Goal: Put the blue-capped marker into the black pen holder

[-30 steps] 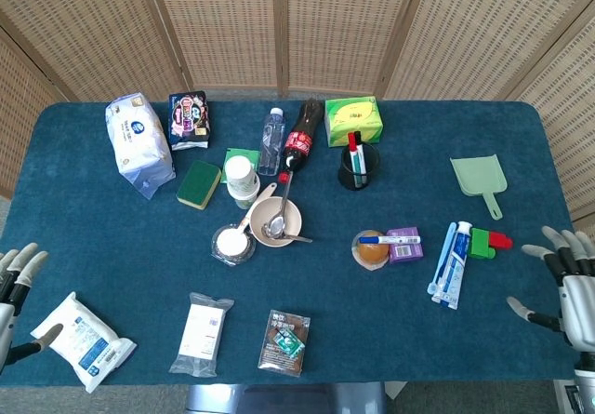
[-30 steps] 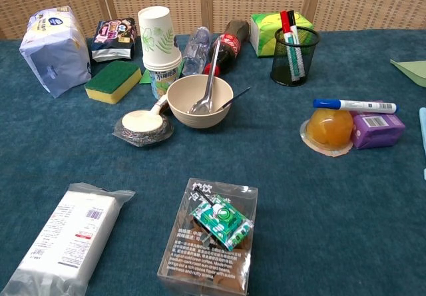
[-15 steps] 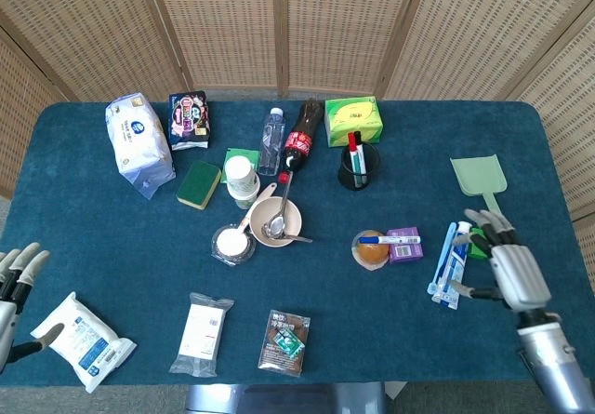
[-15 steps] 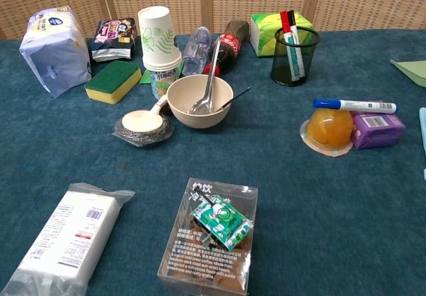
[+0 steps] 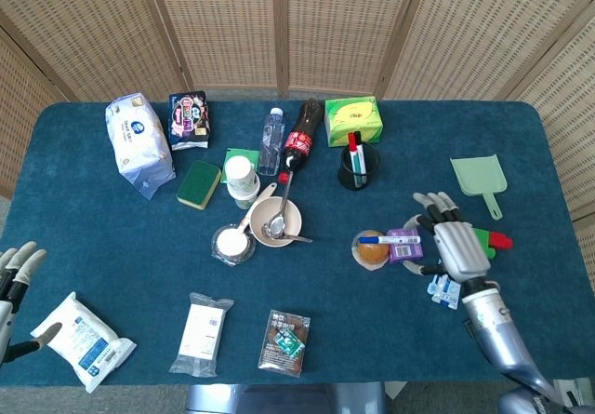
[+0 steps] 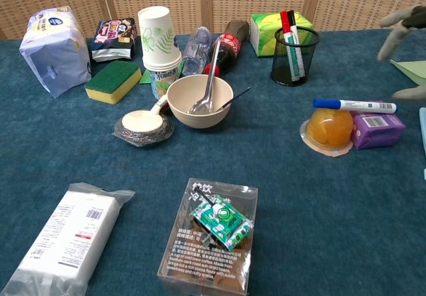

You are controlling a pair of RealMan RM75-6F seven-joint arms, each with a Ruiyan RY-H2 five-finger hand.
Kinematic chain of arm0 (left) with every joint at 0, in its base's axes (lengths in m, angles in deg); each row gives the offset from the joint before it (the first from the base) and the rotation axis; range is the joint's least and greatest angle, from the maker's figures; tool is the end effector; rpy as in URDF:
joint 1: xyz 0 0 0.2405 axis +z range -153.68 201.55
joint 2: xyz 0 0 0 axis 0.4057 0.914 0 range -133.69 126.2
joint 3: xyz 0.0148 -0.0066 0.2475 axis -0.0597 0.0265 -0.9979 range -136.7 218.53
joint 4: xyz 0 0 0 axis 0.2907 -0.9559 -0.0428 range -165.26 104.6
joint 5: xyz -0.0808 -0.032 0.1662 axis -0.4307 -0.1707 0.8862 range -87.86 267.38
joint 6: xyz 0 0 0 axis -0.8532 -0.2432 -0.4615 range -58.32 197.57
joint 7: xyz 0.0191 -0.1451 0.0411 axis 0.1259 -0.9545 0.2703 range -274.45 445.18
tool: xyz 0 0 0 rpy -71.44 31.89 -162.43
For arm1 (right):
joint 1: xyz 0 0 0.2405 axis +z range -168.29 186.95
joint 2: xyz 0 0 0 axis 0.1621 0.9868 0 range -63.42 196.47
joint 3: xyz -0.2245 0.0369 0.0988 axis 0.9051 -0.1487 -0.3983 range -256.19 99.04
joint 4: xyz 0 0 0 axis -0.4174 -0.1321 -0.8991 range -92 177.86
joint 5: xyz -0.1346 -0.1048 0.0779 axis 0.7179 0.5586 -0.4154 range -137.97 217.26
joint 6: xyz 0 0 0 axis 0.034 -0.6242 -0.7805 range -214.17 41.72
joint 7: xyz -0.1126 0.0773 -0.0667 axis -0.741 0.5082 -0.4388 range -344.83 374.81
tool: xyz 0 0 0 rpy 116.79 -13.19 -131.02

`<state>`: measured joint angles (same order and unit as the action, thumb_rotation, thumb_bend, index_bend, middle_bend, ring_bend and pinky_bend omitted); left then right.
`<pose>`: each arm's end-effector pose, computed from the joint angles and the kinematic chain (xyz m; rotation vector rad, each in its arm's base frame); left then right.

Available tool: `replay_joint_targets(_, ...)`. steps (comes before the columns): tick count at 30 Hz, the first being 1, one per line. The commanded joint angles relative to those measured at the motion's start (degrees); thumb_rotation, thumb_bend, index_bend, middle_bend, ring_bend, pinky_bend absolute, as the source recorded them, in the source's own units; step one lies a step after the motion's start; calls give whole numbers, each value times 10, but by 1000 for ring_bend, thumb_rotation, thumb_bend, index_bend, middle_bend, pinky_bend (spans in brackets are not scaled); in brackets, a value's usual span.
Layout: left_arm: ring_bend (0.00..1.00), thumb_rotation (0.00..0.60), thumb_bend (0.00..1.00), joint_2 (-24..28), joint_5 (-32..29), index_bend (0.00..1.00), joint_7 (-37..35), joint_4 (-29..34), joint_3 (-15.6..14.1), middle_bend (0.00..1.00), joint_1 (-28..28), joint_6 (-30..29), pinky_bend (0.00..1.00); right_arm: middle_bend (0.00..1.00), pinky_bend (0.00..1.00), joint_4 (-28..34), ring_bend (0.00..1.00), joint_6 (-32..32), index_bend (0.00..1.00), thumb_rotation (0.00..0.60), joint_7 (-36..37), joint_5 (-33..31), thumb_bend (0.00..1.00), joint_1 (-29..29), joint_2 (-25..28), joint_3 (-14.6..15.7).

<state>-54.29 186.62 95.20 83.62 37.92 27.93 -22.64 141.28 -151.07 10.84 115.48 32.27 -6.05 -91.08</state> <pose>-0.2368 0.1261 0.2124 -1.4266 -0.8863 -0.8883 -0.2034 -0.2873 0.1043 1.5631 -1.0951 1.1027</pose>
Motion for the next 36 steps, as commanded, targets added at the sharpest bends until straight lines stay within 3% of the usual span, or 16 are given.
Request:
replay_joint_targets(1,0,600,180,1,-1,0,-2,0,0,0,0,0,0,39,0,-11,0,22,406,600,-30,-29,174,23,-26,-7)
replay_joint_targets(15,0,600,180,3,-11,0,-8,1,2,0,-5,9,0,47,0,-87,0,56,434,600,-75,-104,239,67,-100,-10)
replay_joint_targets(25,0,600,179,3,-14,0,-6,2,2,0,-7,13,0,50,0,-115,0,59,446,600,-67,-113,246,73,-114,-5)
replay_joint_targets(36,0,600,180,4,-14,0,-7,3,1,0,-9,16,0,67,0,-139,0,59,509,600,-57,-111,318,76,-122,1)
